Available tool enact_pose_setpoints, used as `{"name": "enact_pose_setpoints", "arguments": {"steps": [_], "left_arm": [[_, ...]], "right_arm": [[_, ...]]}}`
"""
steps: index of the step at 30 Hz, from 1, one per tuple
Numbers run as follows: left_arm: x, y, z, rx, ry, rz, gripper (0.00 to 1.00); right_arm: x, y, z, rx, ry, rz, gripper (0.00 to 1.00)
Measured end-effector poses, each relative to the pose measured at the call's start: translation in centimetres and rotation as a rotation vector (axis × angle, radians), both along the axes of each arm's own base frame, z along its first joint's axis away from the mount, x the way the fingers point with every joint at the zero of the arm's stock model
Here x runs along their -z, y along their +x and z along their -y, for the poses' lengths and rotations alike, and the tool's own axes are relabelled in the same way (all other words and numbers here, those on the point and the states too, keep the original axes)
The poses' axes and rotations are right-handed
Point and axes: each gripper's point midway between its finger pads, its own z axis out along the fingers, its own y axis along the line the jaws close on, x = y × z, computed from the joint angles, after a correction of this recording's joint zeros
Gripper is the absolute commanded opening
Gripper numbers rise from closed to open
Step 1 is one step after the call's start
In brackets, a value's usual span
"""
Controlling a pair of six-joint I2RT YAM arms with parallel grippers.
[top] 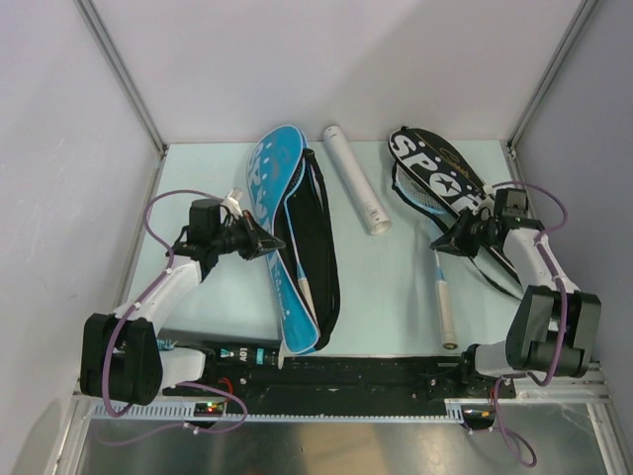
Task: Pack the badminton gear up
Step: Adjust the racket at the center of the board.
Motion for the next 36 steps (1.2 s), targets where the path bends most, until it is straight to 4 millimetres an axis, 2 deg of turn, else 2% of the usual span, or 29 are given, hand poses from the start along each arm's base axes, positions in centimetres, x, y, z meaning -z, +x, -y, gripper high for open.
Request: {"name": "enact_pose_setpoints", "arguments": {"steps": [10,15,19,22,26,28,31,36], "left_arm": [[0.2,0.3,-0.3,-0.022,0.015,0.001,0.0],[0.8,0.4,-0.3,-0.023,0.018,-0.019,0.0],[1.0,0.5,-0.3,-0.028,0.023,-0.025,0.0],[0.9,0.8,-0.4,-0.038,0.028,-0.019,0.0],[0.9,1.0,-0.6,-0.053,0.035,-0.017,0.0],[0.8,1.1,-0.7,-0.063,0.037,-0.014,0.0],[0.4,1.2,-0.8,-0.076,0.037,-0.002,0.0],[0.1,1.3,-1.0,-0.088,0.043,0.01,0.0]], "right_arm": [[-2.9,-2.7,-2.9,0.064,0.182,0.062,0.0],[-2.8,-5.2,-5.4,0.038,0.22,0.075,0.0],[-2.2,-7.1,-6.2,0.054,0.244,0.069,0.0],[-2.5,-7.2,-5.9,0.084,0.241,0.093,0.0],[-2.3,-6.1,-4.4,0.154,0.169,0.138,0.0],[-1.4,-5.6,-3.5,0.178,0.11,0.144,0.0],[0.9,-5.0,-2.0,0.205,-0.027,0.133,0.0],[4.1,-5.1,0.1,0.239,-0.183,0.104,0.0]]}}
